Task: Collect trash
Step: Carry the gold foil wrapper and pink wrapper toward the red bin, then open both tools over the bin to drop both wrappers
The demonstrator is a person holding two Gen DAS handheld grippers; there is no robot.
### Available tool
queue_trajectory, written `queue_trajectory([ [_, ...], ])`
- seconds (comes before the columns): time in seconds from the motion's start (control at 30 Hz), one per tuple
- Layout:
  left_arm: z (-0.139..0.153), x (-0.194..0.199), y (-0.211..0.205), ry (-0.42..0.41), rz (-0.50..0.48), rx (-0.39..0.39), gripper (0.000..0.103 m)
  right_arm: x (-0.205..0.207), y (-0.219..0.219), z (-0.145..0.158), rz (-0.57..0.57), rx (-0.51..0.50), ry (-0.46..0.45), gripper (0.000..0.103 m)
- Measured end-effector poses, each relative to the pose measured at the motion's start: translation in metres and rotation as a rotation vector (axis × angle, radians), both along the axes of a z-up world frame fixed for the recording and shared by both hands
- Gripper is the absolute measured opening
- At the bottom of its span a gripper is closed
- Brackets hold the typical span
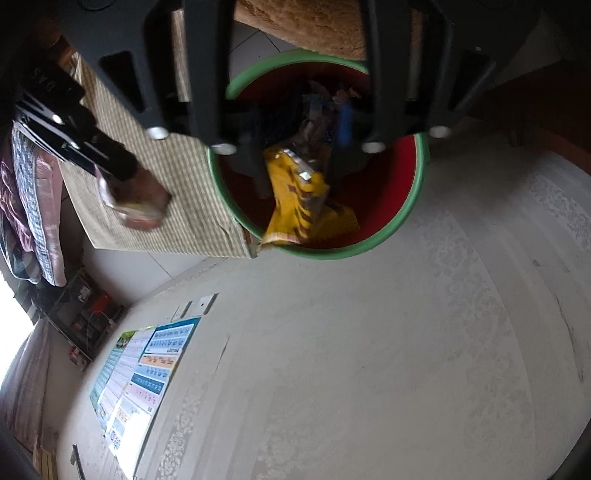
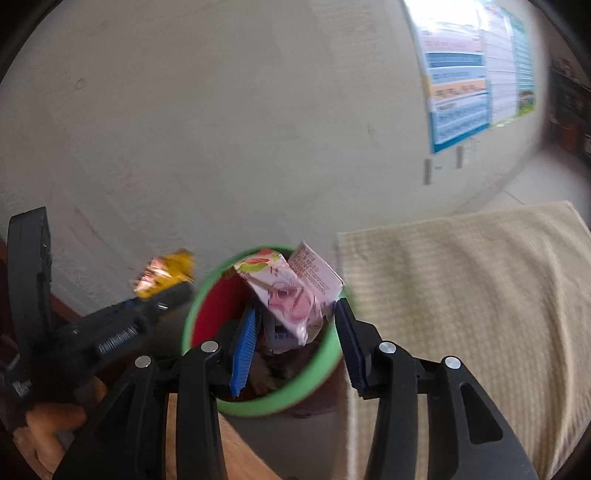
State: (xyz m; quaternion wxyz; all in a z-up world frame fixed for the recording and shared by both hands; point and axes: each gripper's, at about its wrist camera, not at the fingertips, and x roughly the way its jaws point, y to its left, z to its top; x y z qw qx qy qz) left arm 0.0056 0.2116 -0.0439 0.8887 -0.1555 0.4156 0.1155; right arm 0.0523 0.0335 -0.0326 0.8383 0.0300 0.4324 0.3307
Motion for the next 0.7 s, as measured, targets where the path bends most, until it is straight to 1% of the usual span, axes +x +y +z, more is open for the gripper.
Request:
queue_trajectory([
  [0.07, 0.003, -0.001, -0.002, -0.015, 0.014, 0.023, 0.064, 0.002, 0.006, 0.001, 0.012, 0.011, 0.001, 0.057],
  [0.13, 0.005, -0.004, -0.004, -0.031, 0.012, 0.040, 0.068, 0.003, 0.006, 0.003, 0.007, 0.025, 0.000, 0.058],
  [0.17, 0.006, -0.005, -0.005, -0.038, 0.009, 0.044, 0.076, 0.003, 0.004, 0.003, 0.001, 0.030, 0.001, 0.060],
  [0.2, 0.008, -0.006, -0.008, -0.053, 0.002, 0.046, 0.079, 0.003, -0.003, 0.005, -0.017, 0.031, -0.002, 0.064],
  [0.23, 0.010, -0.006, -0.010, -0.067, -0.007, 0.044, 0.080, 0.000, -0.009, 0.006, -0.032, 0.030, -0.010, 0.065],
  [0.27, 0.012, -0.007, -0.015, -0.082, -0.019, 0.045, 0.084, -0.001, -0.020, 0.010, -0.059, 0.027, -0.029, 0.070],
  [0.3, 0.015, -0.007, -0.022, -0.097, -0.029, 0.054, 0.092, -0.002, -0.029, 0.012, -0.081, 0.024, -0.045, 0.076],
  [0.33, 0.017, -0.006, -0.027, -0.111, -0.036, 0.063, 0.095, -0.005, -0.042, 0.016, -0.113, 0.018, -0.067, 0.078],
  [0.37, 0.020, -0.006, -0.034, -0.137, -0.046, 0.074, 0.097, -0.007, -0.052, 0.019, -0.140, 0.011, -0.085, 0.083],
  [0.4, 0.023, -0.005, -0.042, -0.165, -0.055, 0.085, 0.097, -0.010, -0.069, 0.024, -0.180, -0.005, -0.118, 0.087],
  [0.43, 0.027, -0.006, -0.053, -0.203, -0.070, 0.105, 0.097, -0.012, -0.080, 0.027, -0.205, -0.021, -0.142, 0.088],
  [0.5, 0.033, -0.005, -0.069, -0.255, -0.099, 0.133, 0.097, -0.020, -0.105, 0.037, -0.279, -0.095, -0.222, 0.097],
  [0.53, 0.037, -0.005, -0.082, -0.294, -0.116, 0.163, 0.097, -0.023, -0.115, 0.040, -0.308, -0.117, -0.249, 0.097],
  [0.6, 0.042, -0.002, -0.103, -0.334, -0.136, 0.214, 0.097, -0.032, -0.140, 0.050, -0.392, -0.149, -0.318, 0.096],
  [0.63, 0.045, 0.000, -0.111, -0.343, -0.149, 0.227, 0.097, -0.035, -0.149, 0.052, -0.426, -0.155, -0.339, 0.096],
  [0.67, 0.047, 0.001, -0.121, -0.353, -0.172, 0.227, 0.097, -0.039, -0.160, 0.056, -0.475, -0.161, -0.372, 0.096],
  [0.7, 0.050, 0.003, -0.131, -0.364, -0.206, 0.207, 0.097, -0.042, -0.167, 0.058, -0.503, -0.160, -0.395, 0.096],
])
